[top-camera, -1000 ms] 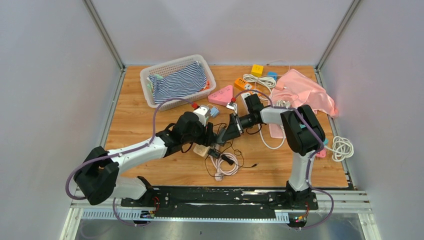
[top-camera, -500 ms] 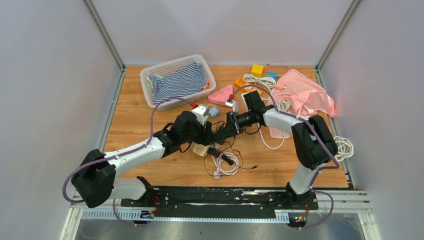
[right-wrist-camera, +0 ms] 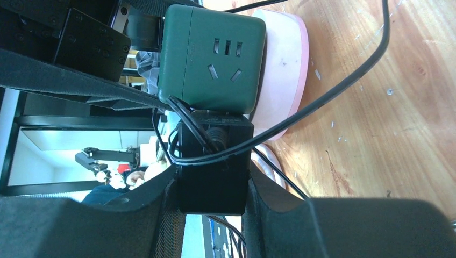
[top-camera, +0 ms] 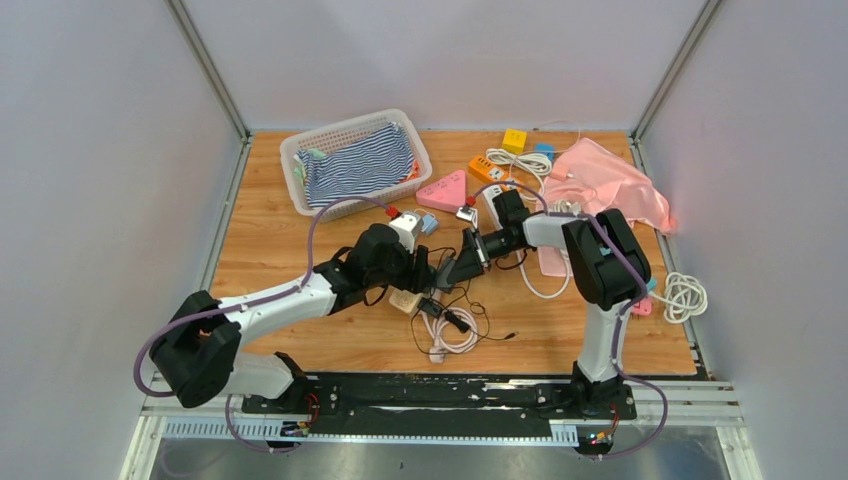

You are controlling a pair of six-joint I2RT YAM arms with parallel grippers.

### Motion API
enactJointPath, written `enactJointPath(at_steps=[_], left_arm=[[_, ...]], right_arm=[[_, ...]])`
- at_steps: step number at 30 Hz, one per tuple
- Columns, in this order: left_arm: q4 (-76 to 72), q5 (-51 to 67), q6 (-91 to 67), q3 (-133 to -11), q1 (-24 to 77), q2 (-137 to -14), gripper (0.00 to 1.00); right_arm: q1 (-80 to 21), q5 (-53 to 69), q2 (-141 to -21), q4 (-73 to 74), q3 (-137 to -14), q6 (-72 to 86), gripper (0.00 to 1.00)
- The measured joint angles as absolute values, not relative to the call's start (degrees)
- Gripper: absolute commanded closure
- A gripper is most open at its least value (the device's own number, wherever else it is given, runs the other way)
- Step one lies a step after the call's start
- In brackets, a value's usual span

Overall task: Pull the plug off the socket
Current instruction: Remove the plug from the socket.

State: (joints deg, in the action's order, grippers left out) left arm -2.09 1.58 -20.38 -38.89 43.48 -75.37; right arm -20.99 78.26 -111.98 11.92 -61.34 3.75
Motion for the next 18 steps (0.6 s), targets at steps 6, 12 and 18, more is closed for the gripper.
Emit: enactJointPath(at_steps=[6,12,18], left_arm=[[-1.48,1.74,-20.38,-38.89,43.33,-74.83,1.0],[0.1,1.45,-20.12,-38.94,43.13,-73.34,1.0],[-1.52,1.1,-20.16,-39.0,43.22,-74.59,1.0]], right_arm=[[-23.31,72.44,-108.01,13.3,-61.54,4.82,1.0],[-25.61,65.56,-103.0,13.85,-61.65,6.42,1.0],[-21.89,74.61,-109.71,15.46,-63.11,2.26,1.0]])
